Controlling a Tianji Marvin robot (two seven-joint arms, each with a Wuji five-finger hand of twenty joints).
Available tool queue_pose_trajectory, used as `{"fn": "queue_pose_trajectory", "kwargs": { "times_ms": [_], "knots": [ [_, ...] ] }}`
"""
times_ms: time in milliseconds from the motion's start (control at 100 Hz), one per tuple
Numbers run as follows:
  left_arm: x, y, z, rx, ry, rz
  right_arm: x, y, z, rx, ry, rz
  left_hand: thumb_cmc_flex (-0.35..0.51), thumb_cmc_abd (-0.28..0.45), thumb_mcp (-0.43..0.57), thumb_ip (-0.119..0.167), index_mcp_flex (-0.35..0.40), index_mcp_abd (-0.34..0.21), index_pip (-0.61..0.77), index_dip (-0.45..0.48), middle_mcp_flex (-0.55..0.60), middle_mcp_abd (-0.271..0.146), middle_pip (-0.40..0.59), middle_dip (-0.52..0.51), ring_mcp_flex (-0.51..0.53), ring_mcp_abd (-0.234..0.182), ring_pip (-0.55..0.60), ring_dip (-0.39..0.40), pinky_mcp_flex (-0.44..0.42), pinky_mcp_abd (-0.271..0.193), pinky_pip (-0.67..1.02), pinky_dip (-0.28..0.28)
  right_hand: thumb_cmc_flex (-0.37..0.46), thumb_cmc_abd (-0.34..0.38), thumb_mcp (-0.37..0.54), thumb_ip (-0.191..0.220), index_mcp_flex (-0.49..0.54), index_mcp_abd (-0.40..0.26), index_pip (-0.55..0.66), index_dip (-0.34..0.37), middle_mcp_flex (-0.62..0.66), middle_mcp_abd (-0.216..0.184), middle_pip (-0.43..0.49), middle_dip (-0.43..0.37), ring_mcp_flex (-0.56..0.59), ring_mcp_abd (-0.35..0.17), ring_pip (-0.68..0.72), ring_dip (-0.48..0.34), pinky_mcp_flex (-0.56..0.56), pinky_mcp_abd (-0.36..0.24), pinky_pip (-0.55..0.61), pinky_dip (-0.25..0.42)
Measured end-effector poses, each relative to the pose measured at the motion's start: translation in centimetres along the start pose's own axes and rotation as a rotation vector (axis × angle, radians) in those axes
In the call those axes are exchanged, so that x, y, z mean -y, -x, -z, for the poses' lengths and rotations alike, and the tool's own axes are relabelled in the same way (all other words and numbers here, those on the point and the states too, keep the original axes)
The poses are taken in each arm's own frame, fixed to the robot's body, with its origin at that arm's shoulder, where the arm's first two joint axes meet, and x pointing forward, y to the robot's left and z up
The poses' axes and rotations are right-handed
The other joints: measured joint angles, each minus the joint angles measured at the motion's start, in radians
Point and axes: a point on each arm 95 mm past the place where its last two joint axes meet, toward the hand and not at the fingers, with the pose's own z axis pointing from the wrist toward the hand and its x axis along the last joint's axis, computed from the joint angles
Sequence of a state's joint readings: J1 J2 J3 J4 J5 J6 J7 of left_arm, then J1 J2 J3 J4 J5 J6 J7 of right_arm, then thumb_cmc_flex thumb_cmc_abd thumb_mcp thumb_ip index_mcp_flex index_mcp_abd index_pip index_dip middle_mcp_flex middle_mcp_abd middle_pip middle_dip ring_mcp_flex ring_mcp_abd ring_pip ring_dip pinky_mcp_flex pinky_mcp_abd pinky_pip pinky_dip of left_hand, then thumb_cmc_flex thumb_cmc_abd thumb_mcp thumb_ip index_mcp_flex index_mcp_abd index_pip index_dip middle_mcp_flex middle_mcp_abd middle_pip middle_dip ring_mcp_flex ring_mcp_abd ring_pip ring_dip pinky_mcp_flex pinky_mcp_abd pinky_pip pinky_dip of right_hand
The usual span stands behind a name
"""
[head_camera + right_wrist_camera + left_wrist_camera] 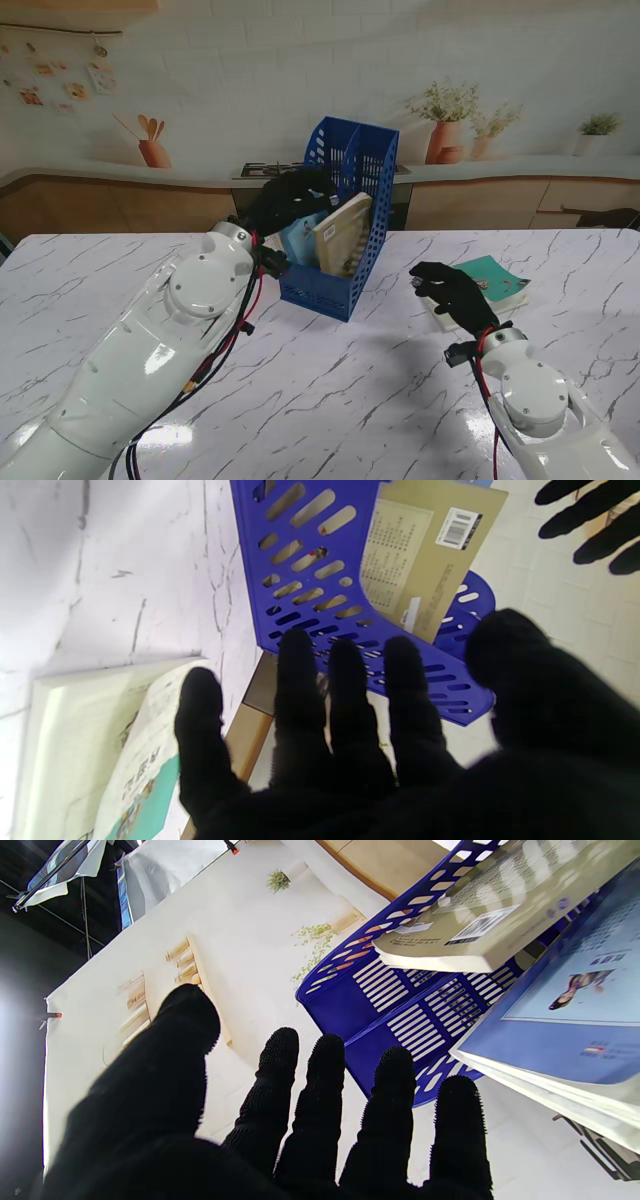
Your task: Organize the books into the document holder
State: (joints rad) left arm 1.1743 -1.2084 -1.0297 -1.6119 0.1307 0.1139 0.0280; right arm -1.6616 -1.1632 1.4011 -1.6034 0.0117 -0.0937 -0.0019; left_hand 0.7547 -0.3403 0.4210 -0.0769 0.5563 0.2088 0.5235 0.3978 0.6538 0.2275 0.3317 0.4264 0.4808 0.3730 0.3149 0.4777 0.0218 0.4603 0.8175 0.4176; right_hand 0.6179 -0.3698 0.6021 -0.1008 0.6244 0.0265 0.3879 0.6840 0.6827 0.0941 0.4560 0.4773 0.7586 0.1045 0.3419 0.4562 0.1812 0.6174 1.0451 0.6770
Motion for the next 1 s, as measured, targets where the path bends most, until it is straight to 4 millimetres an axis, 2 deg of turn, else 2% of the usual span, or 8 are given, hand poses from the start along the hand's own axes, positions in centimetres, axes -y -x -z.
{"fn": "queue_pose_trajectory", "kwargs": {
  "times_ms": [440, 850, 1000],
  "knots": [
    [-0.5, 2.1, 4.9, 0.056, -0.012, 0.020, 0.4, -0.2, 0.0, -0.010, -0.009, -0.001, 0.000, -0.013, 0.012, 0.000, 0.000, -0.001, 0.000, 0.000, 0.000, -0.001, 0.000, 0.003, 0.000, 0.000, 0.000, 0.000, 0.002, 0.000, 0.000, -0.003, 0.000, -0.001, 0.014, 0.000, 0.023, 0.000, 0.022, 0.012, 0.013, 0.000, 0.002, 0.010, 0.000, 0.000, 0.000, 0.000, 0.000, 0.000, 0.000, -0.001],
    [-2.0, 5.1, 7.7, 0.124, 0.007, 0.076, 0.7, -0.4, 0.0, -0.012, -0.024, 0.015, 0.000, -0.013, 0.012, 0.000, 0.000, -0.002, 0.000, 0.000, 0.000, -0.001, 0.000, 0.013, 0.000, 0.000, 0.000, 0.011, 0.002, 0.000, 0.000, -0.003, 0.000, -0.001, 0.014, 0.000, 0.023, 0.000, 0.035, 0.035, 0.013, 0.000, 0.002, 0.020, 0.000, 0.000, 0.000, 0.000, -0.004, 0.000, 0.000, -0.001],
    [-2.7, 6.8, 8.3, 0.156, 0.019, 0.107, 0.6, -0.6, 0.1, -0.012, -0.028, 0.034, 0.020, -0.013, 0.018, 0.000, 0.000, -0.005, 0.004, 0.009, 0.000, -0.001, 0.023, 0.038, 0.000, 0.000, 0.015, 0.044, 0.002, 0.000, 0.000, -0.003, 0.000, -0.001, 0.009, 0.000, 0.023, 0.000, 0.035, 0.036, 0.013, 0.000, 0.001, 0.020, 0.000, 0.000, 0.000, 0.000, -0.013, 0.000, -0.012, -0.004]
  ]
}}
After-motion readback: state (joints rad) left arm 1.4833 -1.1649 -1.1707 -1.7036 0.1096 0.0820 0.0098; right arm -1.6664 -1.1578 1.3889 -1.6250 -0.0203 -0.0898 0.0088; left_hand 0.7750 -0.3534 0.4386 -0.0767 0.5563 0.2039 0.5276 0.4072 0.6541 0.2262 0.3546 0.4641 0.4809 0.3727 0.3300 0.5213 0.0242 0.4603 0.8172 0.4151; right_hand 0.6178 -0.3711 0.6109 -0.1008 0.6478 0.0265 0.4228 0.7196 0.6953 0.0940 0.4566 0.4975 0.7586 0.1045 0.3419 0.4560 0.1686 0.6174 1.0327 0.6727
